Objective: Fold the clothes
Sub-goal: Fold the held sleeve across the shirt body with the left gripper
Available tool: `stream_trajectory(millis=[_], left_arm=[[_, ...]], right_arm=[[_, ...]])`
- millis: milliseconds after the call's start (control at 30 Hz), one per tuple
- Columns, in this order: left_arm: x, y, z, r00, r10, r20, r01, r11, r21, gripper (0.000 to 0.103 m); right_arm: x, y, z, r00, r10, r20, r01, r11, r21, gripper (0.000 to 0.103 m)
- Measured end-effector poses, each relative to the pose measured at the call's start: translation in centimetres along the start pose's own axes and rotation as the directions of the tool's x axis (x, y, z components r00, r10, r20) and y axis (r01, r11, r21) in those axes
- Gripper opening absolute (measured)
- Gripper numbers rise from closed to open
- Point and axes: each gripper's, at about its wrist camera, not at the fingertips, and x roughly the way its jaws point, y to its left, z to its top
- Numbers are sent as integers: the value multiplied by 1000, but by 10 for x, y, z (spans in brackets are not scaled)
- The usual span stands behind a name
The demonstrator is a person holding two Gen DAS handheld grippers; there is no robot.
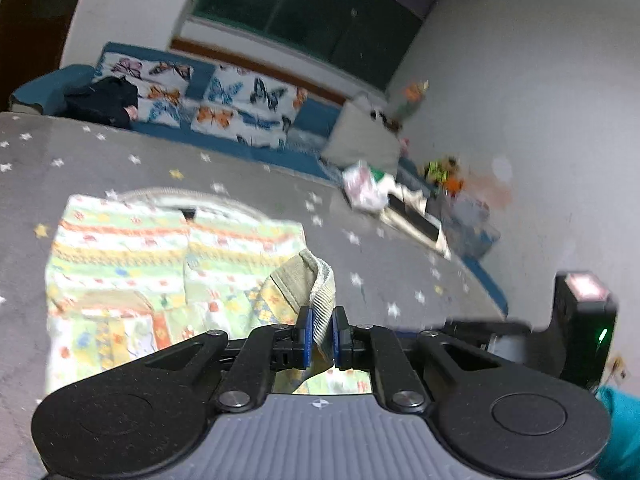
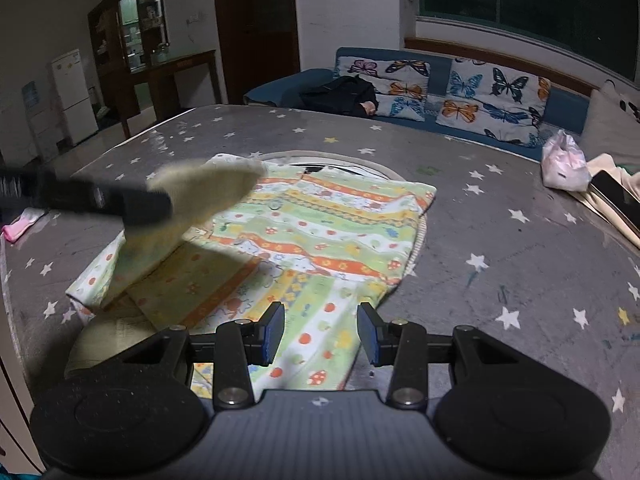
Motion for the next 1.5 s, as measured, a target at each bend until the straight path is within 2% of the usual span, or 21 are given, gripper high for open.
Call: stream_trajectory(millis=[200,300,600,733,933,1000,1167,1233,1333,1433,1500], left_arm=[[8,3,-14,999,-14,-52,15,1000,27,26],[-4,18,-16,999,34,-34,-34,999,18,35],[-41,66,-22,982,189,27,-189,982,-22,36],[-47,95,-24,950,312,19,-310,949,-60,35],[-36,117,-23,929,370,-9,-370,924,-95,35],[-29,121,-22,927,375,-18,-375,921,-103,35],[-31,129,-22,934,357,-5,-355,926,-129,32],[-31,132,-22,937,349,1,-346,928,-139,20],[-33,136,-22,941,338,10,-332,930,-155,8],[-34,140,-22,945,326,20,-319,933,-170,5],[-35,144,-23,936,353,10,-346,923,-170,3]], right_arm=[[3,-4,1,1000,-12,3,12,1000,14,40],[4,-4,3,1000,-8,4,8,1000,22,40],[23,10,5,998,48,-37,-48,999,5,40],[33,18,3,996,68,-63,-69,998,-3,40],[40,27,2,993,79,-84,-81,997,-15,40],[42,29,3,993,83,-88,-85,996,-20,40],[45,32,4,992,87,-96,-90,996,-26,40],[47,32,4,991,87,-100,-91,996,-27,40],[50,32,4,991,88,-105,-92,995,-28,40],[51,32,3,990,88,-108,-92,995,-28,40],[53,31,3,990,87,-113,-91,996,-26,40]])
